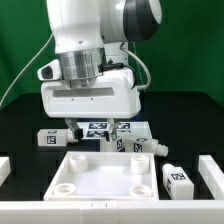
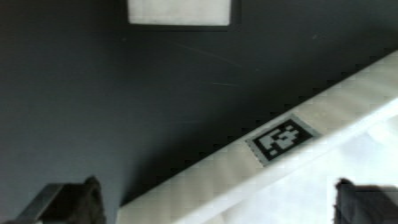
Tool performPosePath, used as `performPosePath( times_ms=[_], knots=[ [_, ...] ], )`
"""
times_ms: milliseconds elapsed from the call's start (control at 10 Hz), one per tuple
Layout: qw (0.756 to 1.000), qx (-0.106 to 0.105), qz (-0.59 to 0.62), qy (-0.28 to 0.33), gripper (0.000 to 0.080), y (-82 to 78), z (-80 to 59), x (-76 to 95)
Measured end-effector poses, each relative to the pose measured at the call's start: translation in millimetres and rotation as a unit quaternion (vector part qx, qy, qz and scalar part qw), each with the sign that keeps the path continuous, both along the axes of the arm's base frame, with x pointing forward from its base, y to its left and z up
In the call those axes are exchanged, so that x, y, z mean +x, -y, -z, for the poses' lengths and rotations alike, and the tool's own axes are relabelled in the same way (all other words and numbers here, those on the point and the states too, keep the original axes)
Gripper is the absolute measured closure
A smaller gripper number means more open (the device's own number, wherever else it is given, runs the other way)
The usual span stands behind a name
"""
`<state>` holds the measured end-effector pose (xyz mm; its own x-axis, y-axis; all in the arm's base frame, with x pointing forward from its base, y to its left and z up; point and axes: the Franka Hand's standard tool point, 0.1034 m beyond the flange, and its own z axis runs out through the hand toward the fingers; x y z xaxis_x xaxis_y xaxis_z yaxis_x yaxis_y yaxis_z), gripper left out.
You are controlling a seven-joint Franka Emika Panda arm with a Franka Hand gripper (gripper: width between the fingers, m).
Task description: Assemble one leg
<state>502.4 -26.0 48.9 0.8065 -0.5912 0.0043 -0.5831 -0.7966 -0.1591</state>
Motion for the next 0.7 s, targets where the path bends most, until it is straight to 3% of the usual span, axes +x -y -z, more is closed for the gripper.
performPosePath(
  times_ms=[200,500,700],
  knots=[
    [1.000,-0.002,0.017,0.002,0.0151,1.6,8.2,-7.1],
    [1.000,0.011,0.004,-0.017,0.0151,0.2,7.8,-7.7],
    [0.993,0.065,-0.027,-0.095,0.0151,2.9,7.1,-16.9]
  ],
)
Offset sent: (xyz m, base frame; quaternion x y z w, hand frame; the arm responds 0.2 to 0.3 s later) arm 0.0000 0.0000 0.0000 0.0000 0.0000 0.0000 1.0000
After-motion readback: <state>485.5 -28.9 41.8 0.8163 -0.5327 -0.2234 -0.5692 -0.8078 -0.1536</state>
